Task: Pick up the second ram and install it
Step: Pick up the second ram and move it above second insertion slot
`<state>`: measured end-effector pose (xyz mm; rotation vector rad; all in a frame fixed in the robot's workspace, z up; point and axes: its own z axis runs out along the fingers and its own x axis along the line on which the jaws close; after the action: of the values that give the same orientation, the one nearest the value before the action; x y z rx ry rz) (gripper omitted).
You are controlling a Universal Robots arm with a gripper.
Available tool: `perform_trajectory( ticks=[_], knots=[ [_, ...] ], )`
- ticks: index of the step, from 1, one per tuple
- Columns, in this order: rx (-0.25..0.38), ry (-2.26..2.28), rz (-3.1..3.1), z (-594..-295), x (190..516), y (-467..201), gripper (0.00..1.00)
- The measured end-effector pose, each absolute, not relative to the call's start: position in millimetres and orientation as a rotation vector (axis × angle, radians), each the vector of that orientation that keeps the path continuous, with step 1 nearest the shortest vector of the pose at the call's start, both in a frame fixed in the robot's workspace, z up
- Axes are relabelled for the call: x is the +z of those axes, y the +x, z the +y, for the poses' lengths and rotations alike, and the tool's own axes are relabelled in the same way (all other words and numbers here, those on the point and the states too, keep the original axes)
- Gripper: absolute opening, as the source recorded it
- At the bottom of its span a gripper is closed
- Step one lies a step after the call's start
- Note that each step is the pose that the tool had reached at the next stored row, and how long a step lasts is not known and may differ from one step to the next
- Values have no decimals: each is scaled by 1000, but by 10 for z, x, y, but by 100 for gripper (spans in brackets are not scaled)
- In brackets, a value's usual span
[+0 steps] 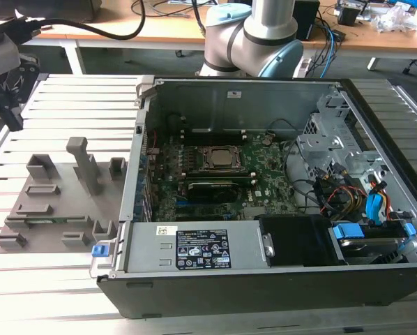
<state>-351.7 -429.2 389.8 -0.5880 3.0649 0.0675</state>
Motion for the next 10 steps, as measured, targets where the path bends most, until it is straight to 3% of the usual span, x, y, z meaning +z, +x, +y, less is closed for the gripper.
perform_trajectory(
  ticks=[10],
  knots=[
    [70,-848,3007,-4292,3898,-3517,11]
  ],
)
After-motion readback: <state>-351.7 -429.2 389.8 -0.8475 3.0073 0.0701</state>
